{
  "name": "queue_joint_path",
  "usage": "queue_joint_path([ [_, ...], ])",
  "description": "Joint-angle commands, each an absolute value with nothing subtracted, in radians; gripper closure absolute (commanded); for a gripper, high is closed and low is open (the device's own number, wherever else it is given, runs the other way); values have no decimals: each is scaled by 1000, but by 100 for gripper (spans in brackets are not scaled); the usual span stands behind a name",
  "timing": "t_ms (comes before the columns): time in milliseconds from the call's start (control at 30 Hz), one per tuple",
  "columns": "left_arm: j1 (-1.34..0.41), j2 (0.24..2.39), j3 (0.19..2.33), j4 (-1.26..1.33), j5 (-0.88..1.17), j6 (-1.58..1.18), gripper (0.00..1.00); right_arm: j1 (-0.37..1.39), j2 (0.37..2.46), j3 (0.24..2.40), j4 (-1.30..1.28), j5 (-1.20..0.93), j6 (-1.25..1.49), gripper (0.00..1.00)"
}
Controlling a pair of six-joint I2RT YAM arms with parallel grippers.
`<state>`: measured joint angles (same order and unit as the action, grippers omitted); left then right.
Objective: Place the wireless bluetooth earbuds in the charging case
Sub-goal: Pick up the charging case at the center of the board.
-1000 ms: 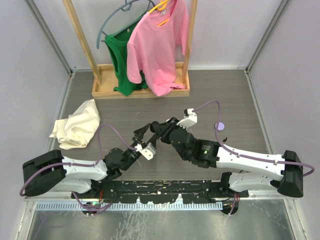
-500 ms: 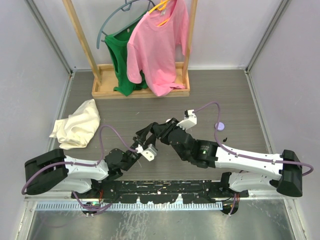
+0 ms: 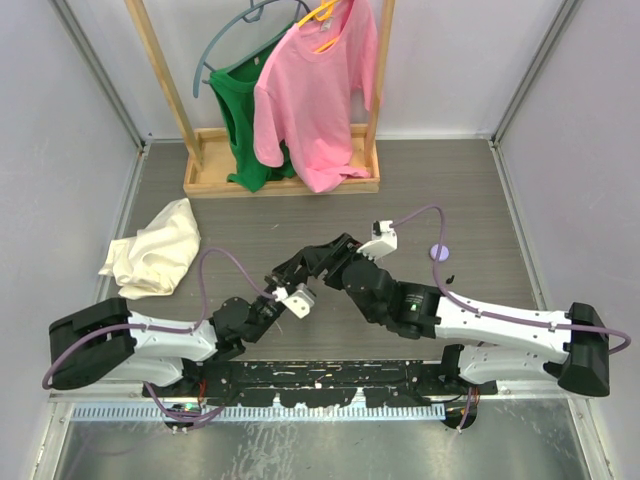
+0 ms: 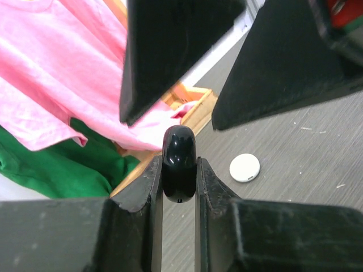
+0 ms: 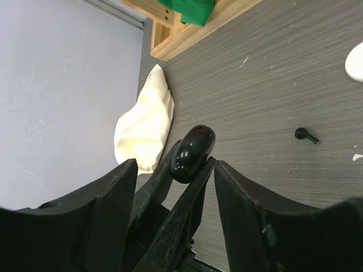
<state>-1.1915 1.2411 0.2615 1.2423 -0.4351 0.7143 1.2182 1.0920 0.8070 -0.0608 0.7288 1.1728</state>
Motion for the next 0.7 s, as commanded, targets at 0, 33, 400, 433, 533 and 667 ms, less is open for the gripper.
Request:
queue_joint_path([
  [0,-1195,1196,293,1214,-504,636,96,1223,1029,799,42,762,1074,35],
  [33,-1195,1190,293,1200,-511,619,96,1222,1016,792,57,763,1043,33],
  [400,-1057,964,277,895,-330,255,99,1149,920,720,162,614,645,18],
  [433,-1037,935,274,872,-299,207,98,1125,908,705,174,571,625,17],
  [533,-977,858,262,815,-224,116,98,1031,864,651,235,404,582,17],
  [667,-904,776,245,769,-136,1,98,906,855,609,308,145,544,17],
])
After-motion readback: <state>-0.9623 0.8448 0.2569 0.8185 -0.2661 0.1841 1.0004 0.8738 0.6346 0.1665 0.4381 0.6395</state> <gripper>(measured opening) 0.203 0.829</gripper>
